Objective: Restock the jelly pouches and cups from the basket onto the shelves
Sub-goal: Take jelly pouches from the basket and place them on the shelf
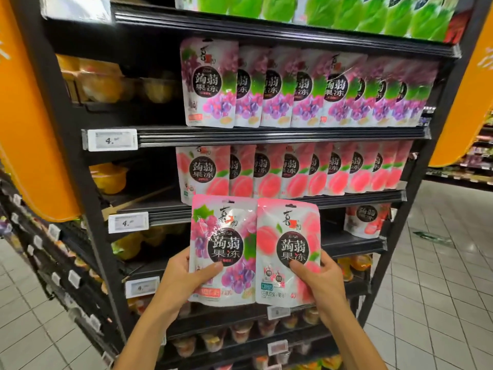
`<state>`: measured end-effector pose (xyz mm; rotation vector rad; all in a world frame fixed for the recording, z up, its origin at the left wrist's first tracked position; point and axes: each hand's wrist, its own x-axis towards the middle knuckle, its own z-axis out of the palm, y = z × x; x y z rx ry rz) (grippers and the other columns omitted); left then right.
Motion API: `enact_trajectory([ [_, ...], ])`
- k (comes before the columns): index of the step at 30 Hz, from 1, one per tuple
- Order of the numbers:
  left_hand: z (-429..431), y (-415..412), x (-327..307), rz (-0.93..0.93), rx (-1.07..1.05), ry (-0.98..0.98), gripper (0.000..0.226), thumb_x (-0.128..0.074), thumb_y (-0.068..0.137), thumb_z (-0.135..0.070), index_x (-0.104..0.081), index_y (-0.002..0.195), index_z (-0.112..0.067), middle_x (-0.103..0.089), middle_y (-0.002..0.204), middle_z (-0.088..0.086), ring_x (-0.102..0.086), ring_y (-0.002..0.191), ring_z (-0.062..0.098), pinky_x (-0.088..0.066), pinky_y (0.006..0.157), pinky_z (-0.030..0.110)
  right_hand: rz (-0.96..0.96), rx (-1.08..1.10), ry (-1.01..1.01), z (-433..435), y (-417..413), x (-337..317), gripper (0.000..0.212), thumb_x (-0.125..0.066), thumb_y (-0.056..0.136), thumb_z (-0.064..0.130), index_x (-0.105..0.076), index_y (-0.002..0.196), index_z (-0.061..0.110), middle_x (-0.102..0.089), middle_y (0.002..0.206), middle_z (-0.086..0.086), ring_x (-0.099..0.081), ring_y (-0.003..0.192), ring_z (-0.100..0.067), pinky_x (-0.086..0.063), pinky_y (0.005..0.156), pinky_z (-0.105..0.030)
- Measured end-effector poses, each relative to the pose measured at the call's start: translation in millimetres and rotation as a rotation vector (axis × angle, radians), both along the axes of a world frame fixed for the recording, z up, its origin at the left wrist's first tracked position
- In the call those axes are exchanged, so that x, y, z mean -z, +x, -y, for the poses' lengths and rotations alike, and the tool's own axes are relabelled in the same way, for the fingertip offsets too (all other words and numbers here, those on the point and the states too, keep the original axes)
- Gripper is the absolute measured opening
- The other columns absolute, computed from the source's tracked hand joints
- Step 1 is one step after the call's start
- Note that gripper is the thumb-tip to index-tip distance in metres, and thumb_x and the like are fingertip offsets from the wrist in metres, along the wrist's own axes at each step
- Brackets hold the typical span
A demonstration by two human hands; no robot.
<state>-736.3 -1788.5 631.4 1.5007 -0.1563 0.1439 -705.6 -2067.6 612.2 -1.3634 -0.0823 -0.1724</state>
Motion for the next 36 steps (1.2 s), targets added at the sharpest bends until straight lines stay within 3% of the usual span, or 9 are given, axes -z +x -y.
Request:
enact_trajectory([
  [8,38.9,19.7,-8.3,0.009,-0.02,-0.024,0.031,-0.084,0.07,-0.024,-0.071,0.098,-0.027,-0.076,0.101,0.01,-0.074,0.091,0.029,-0.061,0.069,0.032,0.039,-0.018,0.008,37.0,21.0,-5.9,0.072,-0.097,0.036,0.047,-0.072,0.099,0.027,-0.076,0.099,-0.008,-0.074,0.091,-0.028,-0.06,0.076,-0.047],
  [13,55.4,26.9,-6.3,-0.005,-0.019,-0.039,0.03,-0.083,0.073,-0.024,-0.071,0.099,-0.03,-0.075,0.104,0.01,-0.073,0.093,0.03,-0.06,0.07,0.033,0.039,-0.022,0.025,51.8,32.2,-5.6,0.069,-0.097,0.037,0.047,-0.072,0.097,0.027,-0.076,0.1,-0.009,-0.073,0.092,-0.03,-0.058,0.08,-0.053],
  [19,67.7,33.1,-3.3,-0.018,-0.043,-0.045,0.038,-0.087,0.07,-0.029,-0.07,0.103,-0.028,-0.075,0.105,0.009,-0.073,0.093,0.027,-0.061,0.071,0.031,0.048,-0.024,0.029,63.2,40.3,-5.0,0.059,-0.093,0.044,0.037,-0.071,0.098,0.025,-0.076,0.099,-0.007,-0.074,0.091,-0.028,-0.061,0.073,-0.044],
  [23,73.4,37.7,-0.3,-0.019,-0.046,-0.054,0.04,-0.082,0.073,-0.027,-0.067,0.109,-0.022,-0.075,0.105,0.009,-0.073,0.094,0.028,-0.06,0.07,0.03,0.052,-0.04,0.038,65.1,43.7,-5.5,0.057,-0.093,0.047,0.036,-0.071,0.098,0.024,-0.076,0.1,-0.008,-0.073,0.093,-0.028,-0.06,0.076,-0.045],
  [36,87.7,48.6,21.8,-0.085,-0.059,-0.1,0.035,-0.08,0.066,-0.034,-0.071,0.1,-0.03,-0.075,0.105,0.007,-0.073,0.093,0.026,-0.06,0.067,0.028,-0.025,-0.053,0.016,71.9,40.6,-4.2,0.061,-0.093,0.047,0.05,-0.07,0.099,0.03,-0.075,0.106,-0.005,-0.071,0.1,-0.025,-0.056,0.088,-0.051],
])
